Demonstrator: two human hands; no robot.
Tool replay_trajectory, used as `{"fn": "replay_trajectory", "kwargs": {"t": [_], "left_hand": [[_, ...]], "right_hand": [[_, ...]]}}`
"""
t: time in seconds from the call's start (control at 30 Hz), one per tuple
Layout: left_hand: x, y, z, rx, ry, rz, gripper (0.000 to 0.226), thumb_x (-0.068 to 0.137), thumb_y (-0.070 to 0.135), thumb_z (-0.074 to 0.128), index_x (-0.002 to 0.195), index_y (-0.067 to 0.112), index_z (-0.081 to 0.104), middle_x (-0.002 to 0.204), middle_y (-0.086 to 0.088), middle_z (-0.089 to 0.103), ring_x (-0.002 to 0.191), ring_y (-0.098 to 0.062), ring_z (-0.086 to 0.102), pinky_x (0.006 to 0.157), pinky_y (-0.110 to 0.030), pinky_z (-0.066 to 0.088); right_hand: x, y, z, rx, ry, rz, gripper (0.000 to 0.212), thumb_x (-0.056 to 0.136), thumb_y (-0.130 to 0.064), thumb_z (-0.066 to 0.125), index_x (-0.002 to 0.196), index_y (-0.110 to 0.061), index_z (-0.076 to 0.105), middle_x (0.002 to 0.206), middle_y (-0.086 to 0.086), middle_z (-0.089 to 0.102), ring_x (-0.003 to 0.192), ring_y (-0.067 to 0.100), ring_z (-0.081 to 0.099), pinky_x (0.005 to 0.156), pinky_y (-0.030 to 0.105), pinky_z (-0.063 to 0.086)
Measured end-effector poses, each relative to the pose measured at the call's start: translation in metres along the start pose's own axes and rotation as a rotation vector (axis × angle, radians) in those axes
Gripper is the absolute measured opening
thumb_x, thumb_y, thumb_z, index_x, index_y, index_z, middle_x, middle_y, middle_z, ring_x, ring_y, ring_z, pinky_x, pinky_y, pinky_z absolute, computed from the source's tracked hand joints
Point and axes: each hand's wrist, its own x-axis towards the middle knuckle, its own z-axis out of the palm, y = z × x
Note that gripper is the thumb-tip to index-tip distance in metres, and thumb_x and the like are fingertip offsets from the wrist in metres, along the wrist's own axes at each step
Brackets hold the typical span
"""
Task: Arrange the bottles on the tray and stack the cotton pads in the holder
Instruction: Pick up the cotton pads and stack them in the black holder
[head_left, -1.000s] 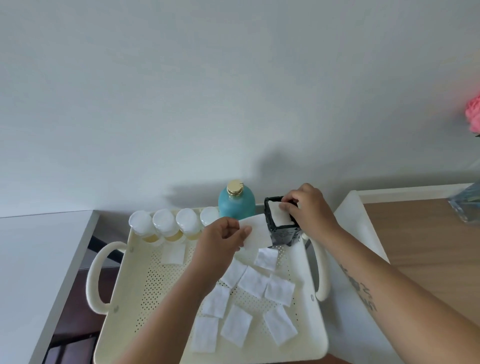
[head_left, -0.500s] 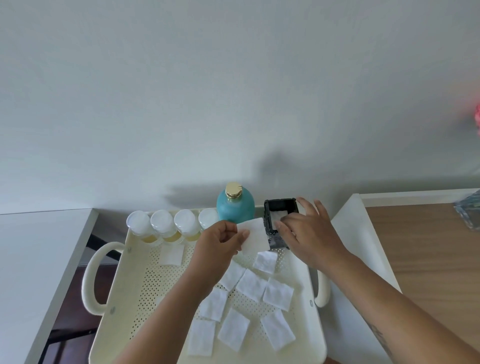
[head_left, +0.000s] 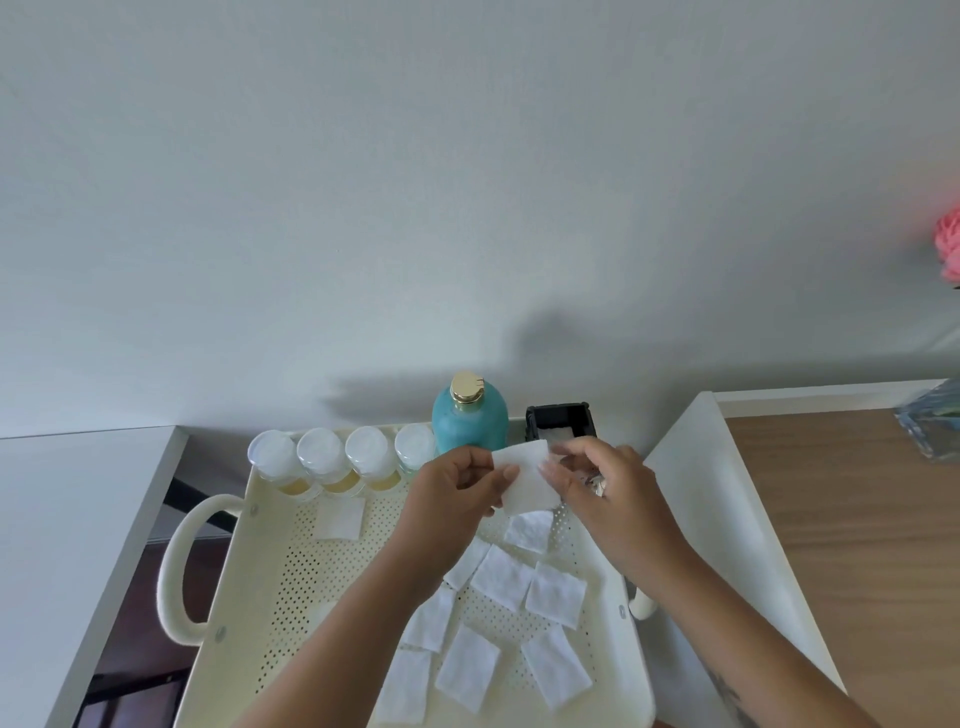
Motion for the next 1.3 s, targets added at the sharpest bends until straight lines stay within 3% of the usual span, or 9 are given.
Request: {"fn": "replay_trajectory", "kwargs": {"t": [0.07,0.2,0.43,0.6,0.8,0.87,1.0,1.1,1.3], "left_hand": [[0.002,0.001,0.004,-0.009,-0.041,-0.001,0.015,0.086,0.031,0.072,0.086,0.016,0.072,0.075,-0.004,0.073,0.065,-0.006,0.062,0.065,-0.018,0.054],[-0.001,-0.008,0.009,-0.053,-0.035,-0.009,0.015,0.083,0.034,0.073,0.09,0.021,0.073,0.077,0.002,0.075,0.067,-0.006,0.067,0.065,-0.017,0.056],[-0.003,-0.058,-0.033,0.105,0.176,-0.119,0.004,0.086,0.029,0.071,0.086,0.025,0.07,0.077,0.006,0.074,0.067,-0.006,0.067,0.062,-0.02,0.054],[0.008,-0.092,-0.075,0.222,0.322,-0.161,0.006,0.086,0.027,0.07,0.081,0.026,0.068,0.074,0.004,0.071,0.069,-0.013,0.065,0.067,-0.031,0.056],[0.016,-0.118,-0.104,0.344,0.457,-0.164,0.009,0.088,0.022,0.065,0.08,0.021,0.063,0.08,0.005,0.066,0.077,-0.019,0.062,0.063,-0.029,0.044],[0.017,-0.123,-0.112,0.421,0.49,-0.172,0.006,0.09,0.024,0.063,0.088,0.018,0.064,0.09,0.006,0.066,0.086,-0.019,0.062,0.068,-0.03,0.047],[0.015,-0.132,-0.122,0.594,0.533,-0.229,0.03,0.09,0.029,0.062,0.116,0.013,0.06,0.118,-0.004,0.059,0.113,-0.029,0.051,0.096,-0.047,0.046],[0.015,-0.137,-0.124,0.647,0.545,-0.261,0.039,0.09,0.031,0.062,0.123,0.01,0.057,0.126,-0.01,0.056,0.115,-0.035,0.048,0.097,-0.049,0.042],[0.021,-0.143,-0.129,0.626,0.517,-0.289,0.044,0.088,0.031,0.065,0.123,0.006,0.055,0.123,-0.016,0.055,0.109,-0.037,0.054,0.097,-0.053,0.045]], "right_hand": [[-0.005,0.0,0.002,0.044,-0.022,0.049,0.022,0.086,-0.046,0.063,0.1,-0.03,0.066,0.091,-0.008,0.063,0.087,-0.001,0.057,0.072,0.011,0.044],[0.003,-0.003,-0.002,0.068,0.058,0.016,0.009,0.088,-0.029,0.065,0.083,-0.022,0.066,0.071,-0.005,0.065,0.067,0.002,0.057,0.057,0.011,0.041],[0.041,0.005,-0.011,-0.08,0.118,0.061,0.015,0.091,-0.024,0.062,0.088,-0.011,0.068,0.076,0.001,0.066,0.072,0.026,0.058,0.069,0.039,0.048],[0.051,0.008,-0.002,-0.24,0.146,0.041,0.015,0.091,-0.026,0.061,0.088,-0.013,0.069,0.083,-0.001,0.067,0.084,0.031,0.057,0.078,0.045,0.048],[0.05,0.011,0.008,-0.576,0.172,0.037,0.013,0.085,-0.027,0.067,0.085,-0.015,0.068,0.087,0.006,0.057,0.089,0.035,0.048,0.071,0.037,0.035],[0.048,0.012,0.009,-0.609,0.19,0.026,0.015,0.084,-0.028,0.068,0.089,-0.014,0.067,0.089,0.008,0.058,0.089,0.036,0.049,0.071,0.039,0.039],[0.036,0.011,0.008,-0.617,0.325,-0.133,0.01,0.085,-0.021,0.066,0.092,-0.014,0.065,0.087,0.005,0.06,0.086,0.035,0.051,0.067,0.036,0.036],[0.024,0.011,0.015,-0.602,0.247,-0.274,0.012,0.089,-0.028,0.059,0.091,-0.019,0.067,0.091,-0.006,0.067,0.099,0.029,0.055,0.077,0.036,0.036],[0.02,0.018,0.023,-0.765,0.064,-0.257,0.04,0.095,-0.044,0.039,0.09,-0.02,0.07,0.097,-0.009,0.071,0.124,0.03,0.047,0.102,0.045,0.03]]}}
